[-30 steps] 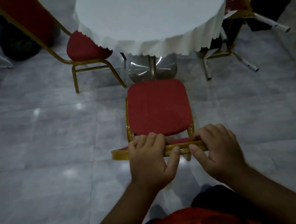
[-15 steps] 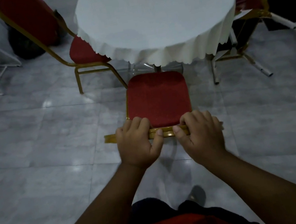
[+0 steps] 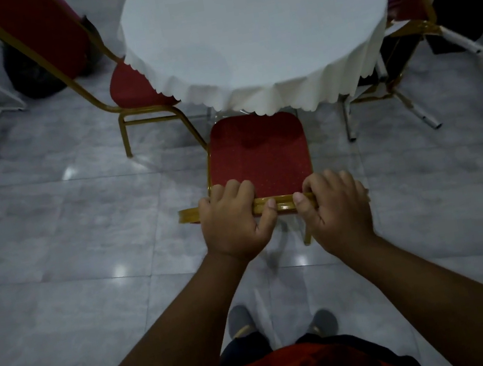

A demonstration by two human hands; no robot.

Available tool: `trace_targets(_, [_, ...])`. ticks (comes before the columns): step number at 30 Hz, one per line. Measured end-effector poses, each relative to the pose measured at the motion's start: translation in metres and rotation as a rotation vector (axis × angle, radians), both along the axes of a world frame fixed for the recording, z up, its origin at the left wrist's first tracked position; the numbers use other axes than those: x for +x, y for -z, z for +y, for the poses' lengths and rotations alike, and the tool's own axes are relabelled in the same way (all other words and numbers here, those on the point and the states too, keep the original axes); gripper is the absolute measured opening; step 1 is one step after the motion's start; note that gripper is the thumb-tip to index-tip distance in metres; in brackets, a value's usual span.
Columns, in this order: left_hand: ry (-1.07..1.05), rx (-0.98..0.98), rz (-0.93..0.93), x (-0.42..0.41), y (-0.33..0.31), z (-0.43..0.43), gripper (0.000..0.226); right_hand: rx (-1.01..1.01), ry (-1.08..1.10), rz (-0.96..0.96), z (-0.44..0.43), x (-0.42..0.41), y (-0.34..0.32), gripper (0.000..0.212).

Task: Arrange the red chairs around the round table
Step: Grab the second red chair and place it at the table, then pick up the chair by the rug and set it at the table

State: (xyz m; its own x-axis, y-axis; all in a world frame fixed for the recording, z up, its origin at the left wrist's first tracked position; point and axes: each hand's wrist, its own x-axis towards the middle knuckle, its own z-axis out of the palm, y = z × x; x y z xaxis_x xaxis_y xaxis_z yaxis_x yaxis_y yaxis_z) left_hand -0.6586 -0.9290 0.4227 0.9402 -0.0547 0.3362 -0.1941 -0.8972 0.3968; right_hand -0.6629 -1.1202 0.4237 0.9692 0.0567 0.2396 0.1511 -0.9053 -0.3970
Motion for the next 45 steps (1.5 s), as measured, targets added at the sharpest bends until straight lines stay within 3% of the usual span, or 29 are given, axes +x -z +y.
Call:
trace_targets(14, [0.026,-0.008,0.078,0.002,-0.003,0.003,0.036,-0.014,0.029,0.022,0.003,0.0,-0.003,0.04])
trace_targets(24, [0.211,-0.08,0.19,0.042,-0.04,-0.031,0.037,-0.061,0.11,0.062,-0.008,0.0,-0.023,0.039])
trace_targets(33, [0.474,0.011,0.238,0.066,-0.051,-0.138,0.05,-0.085,0.408,0.123,-0.104,-0.01,-0.029,0.047])
trace_targets(45, [0.565,0.031,0.226,0.066,-0.063,-0.39,0.054,-0.097,0.562,0.196,-0.34,-0.016,-0.058,0.063])
